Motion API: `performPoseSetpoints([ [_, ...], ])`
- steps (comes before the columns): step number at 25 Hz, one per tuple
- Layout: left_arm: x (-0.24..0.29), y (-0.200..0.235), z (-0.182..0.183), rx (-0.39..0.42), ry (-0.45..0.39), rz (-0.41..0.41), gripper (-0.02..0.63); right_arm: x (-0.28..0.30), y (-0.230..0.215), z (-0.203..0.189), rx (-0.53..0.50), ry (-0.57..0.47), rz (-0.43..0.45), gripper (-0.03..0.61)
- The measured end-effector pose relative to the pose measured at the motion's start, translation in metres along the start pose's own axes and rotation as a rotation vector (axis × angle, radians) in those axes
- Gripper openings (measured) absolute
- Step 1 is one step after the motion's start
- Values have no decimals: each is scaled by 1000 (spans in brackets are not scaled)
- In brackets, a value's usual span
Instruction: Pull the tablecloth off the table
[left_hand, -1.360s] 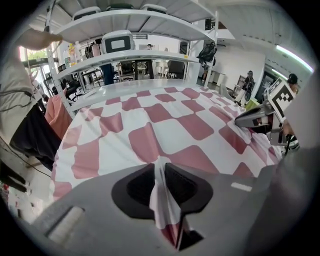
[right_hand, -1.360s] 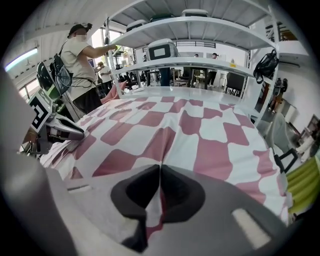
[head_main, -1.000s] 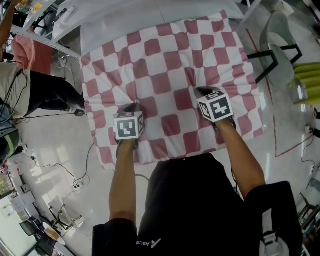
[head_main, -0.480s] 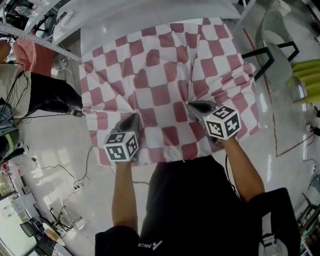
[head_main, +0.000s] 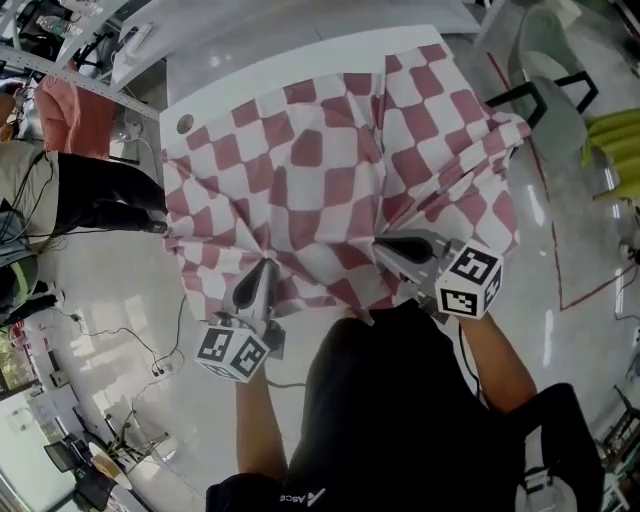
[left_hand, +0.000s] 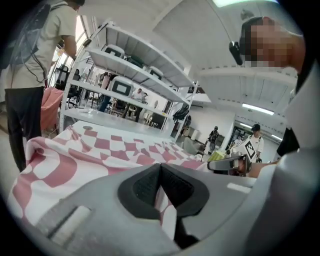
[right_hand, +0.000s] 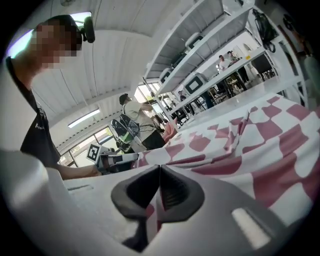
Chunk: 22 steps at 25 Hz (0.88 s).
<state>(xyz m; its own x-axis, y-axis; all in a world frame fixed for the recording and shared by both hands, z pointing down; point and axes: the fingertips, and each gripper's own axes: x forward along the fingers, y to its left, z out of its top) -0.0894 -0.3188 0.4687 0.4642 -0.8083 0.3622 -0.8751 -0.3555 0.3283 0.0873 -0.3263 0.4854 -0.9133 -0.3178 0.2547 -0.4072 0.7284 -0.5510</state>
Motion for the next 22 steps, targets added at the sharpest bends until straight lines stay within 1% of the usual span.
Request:
performPoseSetpoints([
  [4, -20, -14, 43, 12, -106, -34, 11, -8, 29, 37, -82, -62, 48, 5],
  [7, -45, -17, 56, 15, -192, -52, 11, -11, 58, 47, -140, -146, 76, 5],
  [10, -108, -33, 52, 16, -276, -75, 11, -26, 121, 32, -183, -234, 71, 5],
  [13, -186, -61, 42, 25, -362, -112, 11, -53, 196, 8, -216, -315, 35, 6],
  [15, -230, -79, 40, 31, -416, -130, 11, -68, 238, -1, -231, -367, 15, 5],
  [18, -277, -105, 48, 40, -489, -154, 11, -92, 286, -1, -238, -438, 3, 5],
  [22, -326, -143, 66, 61, -562, -167, 11, -126, 338, 8, -236, -502, 25, 5],
])
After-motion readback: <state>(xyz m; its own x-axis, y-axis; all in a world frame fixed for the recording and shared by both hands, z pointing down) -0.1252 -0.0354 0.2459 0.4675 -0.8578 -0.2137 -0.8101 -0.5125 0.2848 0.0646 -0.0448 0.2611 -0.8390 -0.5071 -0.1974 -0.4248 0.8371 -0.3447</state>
